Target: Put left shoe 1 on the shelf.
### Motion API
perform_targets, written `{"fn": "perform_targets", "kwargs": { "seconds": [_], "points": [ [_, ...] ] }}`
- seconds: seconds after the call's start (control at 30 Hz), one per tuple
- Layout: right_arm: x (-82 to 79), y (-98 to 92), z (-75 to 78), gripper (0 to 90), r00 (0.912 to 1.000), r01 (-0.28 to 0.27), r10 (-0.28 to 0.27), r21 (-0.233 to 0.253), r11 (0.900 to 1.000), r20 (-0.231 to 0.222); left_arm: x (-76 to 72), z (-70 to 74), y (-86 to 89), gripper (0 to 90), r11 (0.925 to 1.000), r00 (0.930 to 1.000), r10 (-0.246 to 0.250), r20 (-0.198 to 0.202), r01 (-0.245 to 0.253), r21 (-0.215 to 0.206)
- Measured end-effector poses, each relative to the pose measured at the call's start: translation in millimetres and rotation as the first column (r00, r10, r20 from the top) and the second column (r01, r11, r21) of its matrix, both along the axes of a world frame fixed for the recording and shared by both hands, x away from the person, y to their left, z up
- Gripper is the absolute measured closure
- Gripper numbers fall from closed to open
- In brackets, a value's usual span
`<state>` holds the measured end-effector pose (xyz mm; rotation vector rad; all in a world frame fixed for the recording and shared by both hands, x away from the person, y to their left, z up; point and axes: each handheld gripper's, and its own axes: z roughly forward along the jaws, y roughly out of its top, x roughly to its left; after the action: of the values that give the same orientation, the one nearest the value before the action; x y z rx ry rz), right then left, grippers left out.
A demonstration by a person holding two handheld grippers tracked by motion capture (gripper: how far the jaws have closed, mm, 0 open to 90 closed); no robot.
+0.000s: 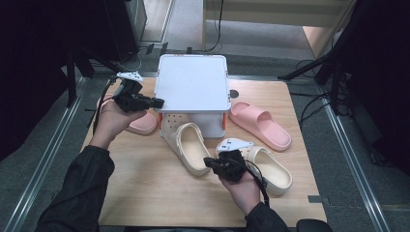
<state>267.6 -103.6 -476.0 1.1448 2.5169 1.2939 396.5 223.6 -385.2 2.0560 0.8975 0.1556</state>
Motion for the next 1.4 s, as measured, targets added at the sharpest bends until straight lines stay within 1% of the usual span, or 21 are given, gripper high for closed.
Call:
{"fn": "perform_targets", "kwargs": {
  "seconds": [0.1, 0.2, 0.23, 0.33, 0.4, 0.47, 0.5, 0.6, 0.7, 0.8, 0.93, 1.1, 1.17, 1.23, 1.3, 1.33, 1.4],
  "points": [
    [-6.7, 0.8, -9.3, 90.0, 0.9998, -0.019, 0.019, -0.017, 1.0, 0.004, -0.2, 0.1, -0.2, 87.9, 1.0, 1.0, 0.002, 0.0, -0.002, 0.001],
    [-11.0, 3.1, -17.0, 90.0, 0.9992, -0.041, 0.04, -0.035, 0.999, -0.008, -0.1, -0.1, 0.2, 87.8, 1.0, 1.0, 0.0, 0.0, 0.0, -0.001],
    [-12.4, 3.9, -19.3, 90.0, 0.9988, -0.048, 0.048, -0.051, 0.998, -0.012, -0.1, -0.2, 0.3, 87.8, 1.0, 1.0, 0.0, 0.0, 0.0, -0.001],
    [-14.2, 4.3, -22.5, 90.0, 0.9975, -0.07, 0.069, -0.068, 0.995, -0.016, -0.2, -0.4, 0.4, 87.8, 1.0, 1.0, 0.001, -0.003, -0.001, -0.006],
    [-14.7, 4.1, -25.4, 90.0, 0.9966, -0.082, 0.08, -0.083, 0.993, -0.018, -0.2, -0.5, 0.4, 87.8, 1.0, 1.0, 0.002, -0.002, -0.002, -0.007],
    [-13.9, 3.8, -28.2, 90.0, 0.9955, -0.092, 0.089, -0.088, 0.992, -0.032, -0.1, -0.3, 0.4, 87.8, 1.0, 1.0, 0.0, -0.001, 0.0, -0.004],
    [-13.5, 3.9, -29.9, 90.0, 0.9948, -0.095, 0.091, -0.089, 0.991, -0.046, -0.1, -0.3, 0.4, 87.8, 1.0, 1.0, 0.0, -0.001, 0.0, -0.004],
    [-12.2, 5.2, -33.1, 90.0, 0.9936, -0.103, 0.098, -0.097, 0.99, -0.056, 0.1, -0.3, 0.4, 87.8, 1.0, 1.0, -0.001, -0.001, 0.001, -0.003],
    [-10.2, 8.8, -35.8, 90.0, 0.9935, -0.11, 0.106, -0.118, 0.987, -0.043, -0.1, -0.3, 0.2, 87.8, 1.0, 1.0, 0.001, -0.002, -0.001, -0.004],
    [-8.3, 13.1, -37.1, 90.0, 0.9929, -0.115, 0.11, -0.117, 0.986, -0.045, 0.1, -0.2, 0.4, 87.6, 1.0, 1.0, 0.0, -0.002, 0.0, -0.004],
    [-7.2, 19.0, -36.3, 90.0, 0.9917, -0.127, 0.123, -0.13, 0.983, -0.037, 0.1, -0.2, 0.2, 87.6, 1.0, 1.0, 0.0, -0.003, 0.0, -0.004],
    [-6.4, 27.8, -33.8, 90.0, 0.9909, -0.134, 0.132, -0.127, 0.983, -0.024, 0.1, -0.1, 0.4, 87.6, 1.0, 1.0, 0.001, -0.006, -0.001, -0.004],
    [-4.3, 31.2, -31.4, 90.0, 0.9901, -0.14, 0.139, -0.115, 0.983, -0.019, 0.1, -0.1, 0.3, 87.6, 1.0, 1.0, 0.001, -0.004, -0.001, -0.004],
    [-2.3, 33.9, -28.4, 90.0, 0.991, -0.133, 0.132, -0.102, 0.986, -0.017, 0.1, -0.2, 0.3, 87.6, 1.0, 1.0, 0.001, -0.005, -0.001, -0.004],
    [1.2, 37.0, -26.5, 90.0, 0.9912, -0.132, 0.132, -0.094, 0.987, -0.002, 0.0, -0.2, 0.1, 87.5, 1.0, 1.0, 0.002, -0.004, -0.002, -0.005],
    [2.9, 38.7, -26.0, 90.0, 0.9916, -0.128, 0.129, -0.093, 0.987, 0.005, 0.0, -0.2, 0.1, 87.6, 1.0, 1.0, 0.002, -0.004, -0.002, -0.005],
    [6.4, 42.1, -26.1, 90.0, 0.9917, -0.127, 0.128, -0.091, 0.988, 0.005, -0.1, 0.0, -0.3, 87.4, 1.0, 1.0, 0.003, -0.005, -0.003, -0.004]
  ]
}}
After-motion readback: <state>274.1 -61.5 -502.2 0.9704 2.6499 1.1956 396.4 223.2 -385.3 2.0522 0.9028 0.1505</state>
